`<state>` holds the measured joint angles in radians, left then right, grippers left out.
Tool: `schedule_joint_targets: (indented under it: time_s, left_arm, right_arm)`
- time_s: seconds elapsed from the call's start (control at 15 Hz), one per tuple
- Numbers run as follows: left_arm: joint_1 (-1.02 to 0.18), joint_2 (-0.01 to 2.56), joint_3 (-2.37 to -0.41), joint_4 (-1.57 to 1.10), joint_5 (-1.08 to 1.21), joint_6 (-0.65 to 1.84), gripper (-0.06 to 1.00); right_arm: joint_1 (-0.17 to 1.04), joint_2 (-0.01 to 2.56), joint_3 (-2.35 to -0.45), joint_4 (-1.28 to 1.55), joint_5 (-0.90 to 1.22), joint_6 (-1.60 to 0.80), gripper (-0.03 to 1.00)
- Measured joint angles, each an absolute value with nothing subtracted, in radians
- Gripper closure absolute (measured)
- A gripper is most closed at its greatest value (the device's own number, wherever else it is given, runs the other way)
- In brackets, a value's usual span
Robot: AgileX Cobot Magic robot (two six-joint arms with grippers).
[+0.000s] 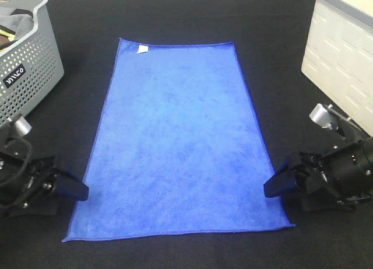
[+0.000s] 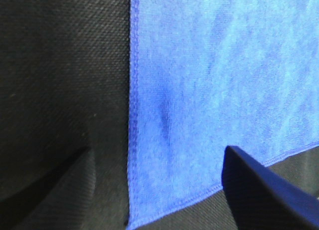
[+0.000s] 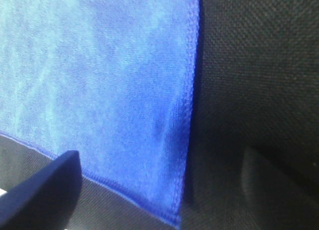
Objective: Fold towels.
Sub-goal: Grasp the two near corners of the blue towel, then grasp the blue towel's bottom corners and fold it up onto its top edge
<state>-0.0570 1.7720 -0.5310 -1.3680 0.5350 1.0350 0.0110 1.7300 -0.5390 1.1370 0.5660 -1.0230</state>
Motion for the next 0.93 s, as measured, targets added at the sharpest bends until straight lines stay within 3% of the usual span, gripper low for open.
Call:
schedule_joint_targets:
  time_s: [0.2, 0.33, 0.53, 0.6, 0.67, 0.8, 0.87, 0.93]
  left_arm:
    - [-0.131, 1.839, -0.536, -1.536, 0.542, 1.169, 0.27]
    - [-0.165, 1.884, -0.543, -1.661, 0.572, 1.252, 0.29]
    - [-0.166, 1.924, -0.565, -1.701, 0.589, 1.283, 0.5]
    - [-0.166, 1.924, -0.565, -1.701, 0.589, 1.283, 0.5]
    - [-0.166, 1.93, -0.571, -1.7, 0.567, 1.286, 0.68]
    - [-0.166, 1.936, -0.571, -1.697, 0.545, 1.294, 0.91]
    - [-0.166, 1.936, -0.571, -1.692, 0.545, 1.295, 0.93]
    - [-0.166, 1.936, -0.573, -1.681, 0.545, 1.291, 0.94]
  right_arm:
    - [0.085, 1.802, -0.555, 1.258, 0.564, -1.126, 0.27]
    - [0.135, 1.84, -0.585, 1.315, 0.57, -1.123, 0.29]
    - [0.14, 1.879, -0.62, 1.317, 0.582, -1.085, 0.4]
    - [0.14, 1.879, -0.62, 1.317, 0.582, -1.085, 0.4]
    - [0.14, 1.883, -0.62, 1.313, 0.557, -1.083, 0.58]
    - [0.14, 1.892, -0.62, 1.305, 0.523, -1.059, 0.86]
    - [0.14, 1.893, -0.62, 1.301, 0.518, -1.04, 0.97]
    - [0.14, 1.893, -0.62, 1.294, 0.519, -1.024, 0.97]
